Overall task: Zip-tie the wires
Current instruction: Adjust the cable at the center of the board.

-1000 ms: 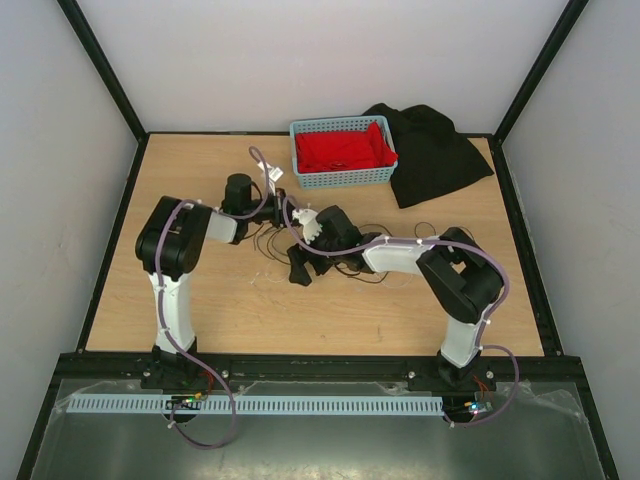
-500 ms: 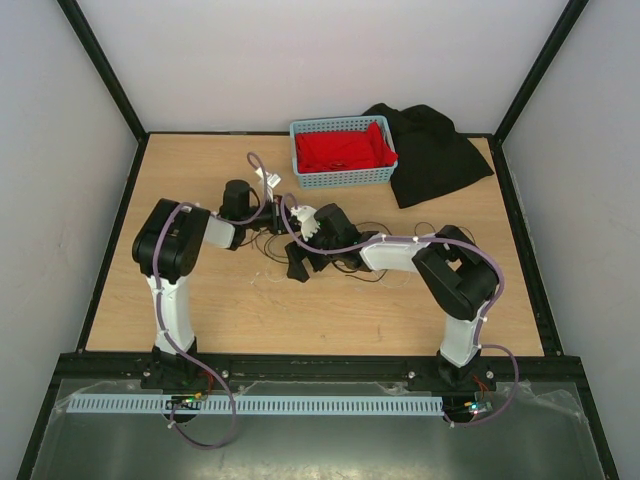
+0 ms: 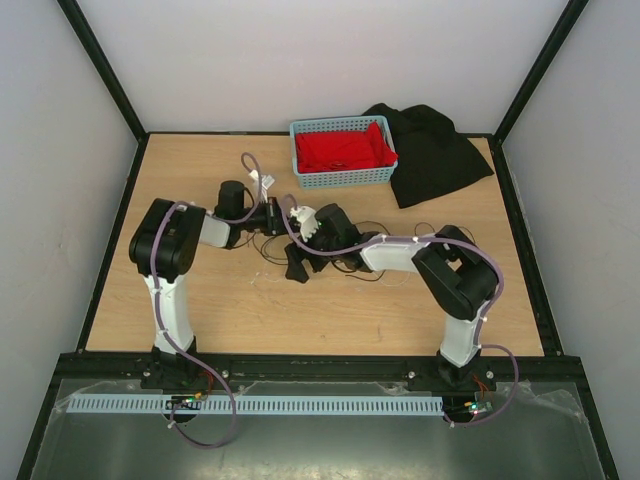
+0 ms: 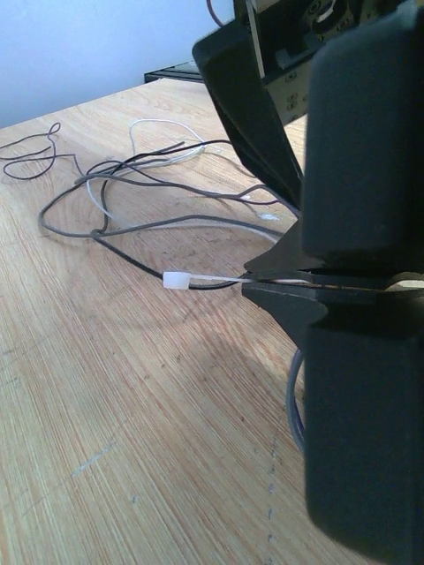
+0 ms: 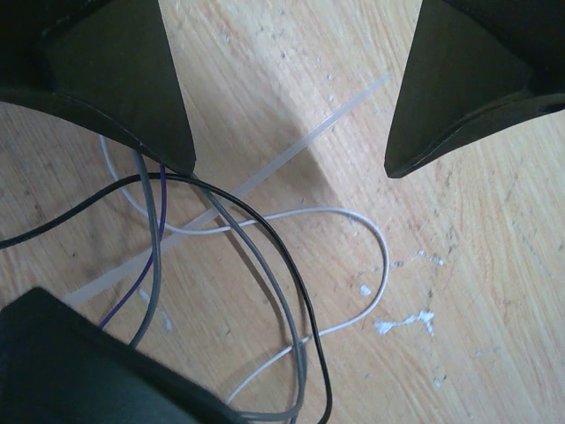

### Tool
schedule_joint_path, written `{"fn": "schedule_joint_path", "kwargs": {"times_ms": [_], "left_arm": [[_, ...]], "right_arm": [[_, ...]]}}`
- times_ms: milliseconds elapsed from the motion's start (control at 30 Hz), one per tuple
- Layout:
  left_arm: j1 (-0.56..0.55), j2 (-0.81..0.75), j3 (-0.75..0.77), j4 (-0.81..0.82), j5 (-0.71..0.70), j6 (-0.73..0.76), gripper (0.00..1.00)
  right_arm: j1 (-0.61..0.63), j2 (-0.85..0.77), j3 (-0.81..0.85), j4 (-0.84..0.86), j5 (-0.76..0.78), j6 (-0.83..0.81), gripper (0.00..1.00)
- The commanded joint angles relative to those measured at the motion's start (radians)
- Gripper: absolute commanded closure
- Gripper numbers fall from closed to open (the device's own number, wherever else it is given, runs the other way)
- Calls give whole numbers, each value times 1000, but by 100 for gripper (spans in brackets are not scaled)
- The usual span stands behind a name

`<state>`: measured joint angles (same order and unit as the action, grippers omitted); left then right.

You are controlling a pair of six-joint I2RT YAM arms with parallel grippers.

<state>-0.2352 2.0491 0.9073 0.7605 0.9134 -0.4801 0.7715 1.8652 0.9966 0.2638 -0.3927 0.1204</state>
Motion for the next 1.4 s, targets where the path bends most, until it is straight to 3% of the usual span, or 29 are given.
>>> {"fn": "schedule_joint_path", "kwargs": {"times_ms": [0, 200, 633, 933, 1367], "left_arm": [[13, -1, 4, -15, 29, 7, 100], [27, 16, 27, -28, 59, 10, 100], [28, 55, 72, -39, 117, -8, 100], [27, 64, 70, -39, 127, -17, 100], [25, 68, 68, -46, 141, -17, 100]], "right_arm": [[-5, -107, -59, 5, -43, -64, 1], [-5, -227, -172, 119, -73, -109, 1], [18, -364, -410, 348, 219, -466, 1], [90, -268, -358, 277, 396, -528, 1], [123, -118, -261, 246, 443, -526, 1]]}}
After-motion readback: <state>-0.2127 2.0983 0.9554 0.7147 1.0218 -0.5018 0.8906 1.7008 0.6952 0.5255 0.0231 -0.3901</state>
